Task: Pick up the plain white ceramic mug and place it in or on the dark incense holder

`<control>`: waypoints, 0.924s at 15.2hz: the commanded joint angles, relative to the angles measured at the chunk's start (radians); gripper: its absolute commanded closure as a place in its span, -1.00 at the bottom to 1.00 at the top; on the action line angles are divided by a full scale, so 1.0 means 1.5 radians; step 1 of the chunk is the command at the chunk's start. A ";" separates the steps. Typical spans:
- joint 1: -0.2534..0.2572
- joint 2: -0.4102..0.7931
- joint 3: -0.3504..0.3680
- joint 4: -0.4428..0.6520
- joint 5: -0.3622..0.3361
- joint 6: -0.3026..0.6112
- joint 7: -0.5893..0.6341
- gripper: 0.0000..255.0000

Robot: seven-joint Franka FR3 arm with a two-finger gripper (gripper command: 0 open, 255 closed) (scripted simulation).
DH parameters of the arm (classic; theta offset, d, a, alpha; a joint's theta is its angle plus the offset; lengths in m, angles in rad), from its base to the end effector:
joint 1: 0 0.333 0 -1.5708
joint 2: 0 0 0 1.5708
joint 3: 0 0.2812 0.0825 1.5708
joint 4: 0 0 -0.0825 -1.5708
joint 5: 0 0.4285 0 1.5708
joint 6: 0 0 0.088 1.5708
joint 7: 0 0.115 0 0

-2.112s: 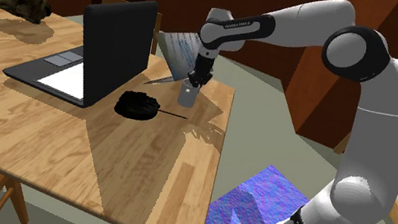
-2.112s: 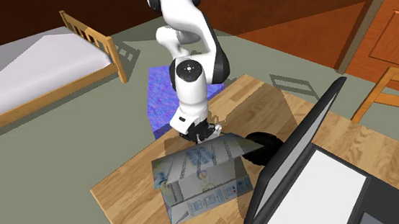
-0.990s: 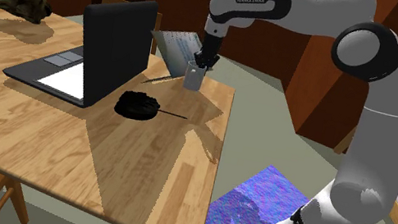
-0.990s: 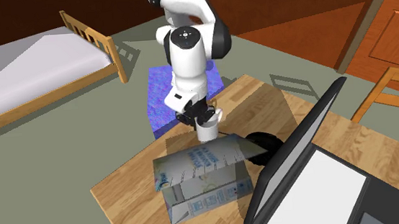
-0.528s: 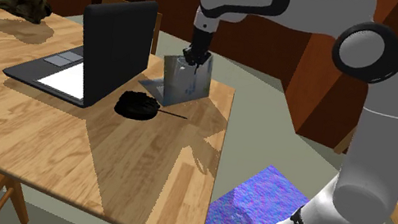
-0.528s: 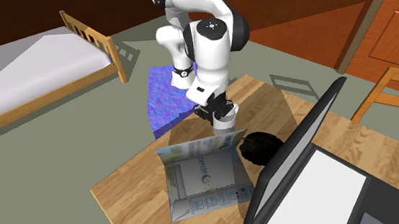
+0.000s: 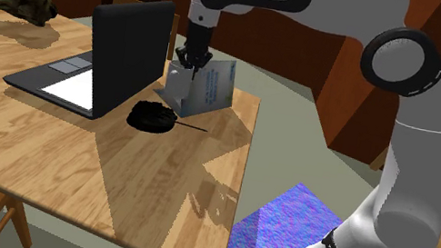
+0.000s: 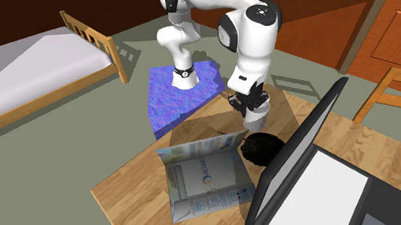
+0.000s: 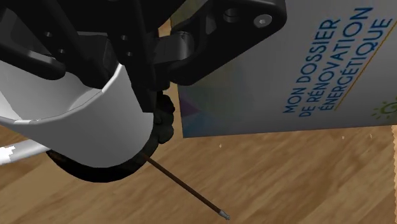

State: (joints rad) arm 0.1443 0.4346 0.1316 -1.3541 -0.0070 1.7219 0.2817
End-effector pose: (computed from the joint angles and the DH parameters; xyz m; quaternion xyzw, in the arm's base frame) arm 0.6862 0.1795 0.4228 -0.9992 0.0074 0.0371 0.0147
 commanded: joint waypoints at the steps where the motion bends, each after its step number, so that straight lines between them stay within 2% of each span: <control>1: 0.024 0.022 0.008 0.034 -0.004 -0.011 0.032 1.00; 14: 0.022 0.034 0.006 -0.064 -0.006 0.099 0.029 1.00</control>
State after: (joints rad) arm 0.1776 0.4830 0.1413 -1.4425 -0.0153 1.8589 0.3261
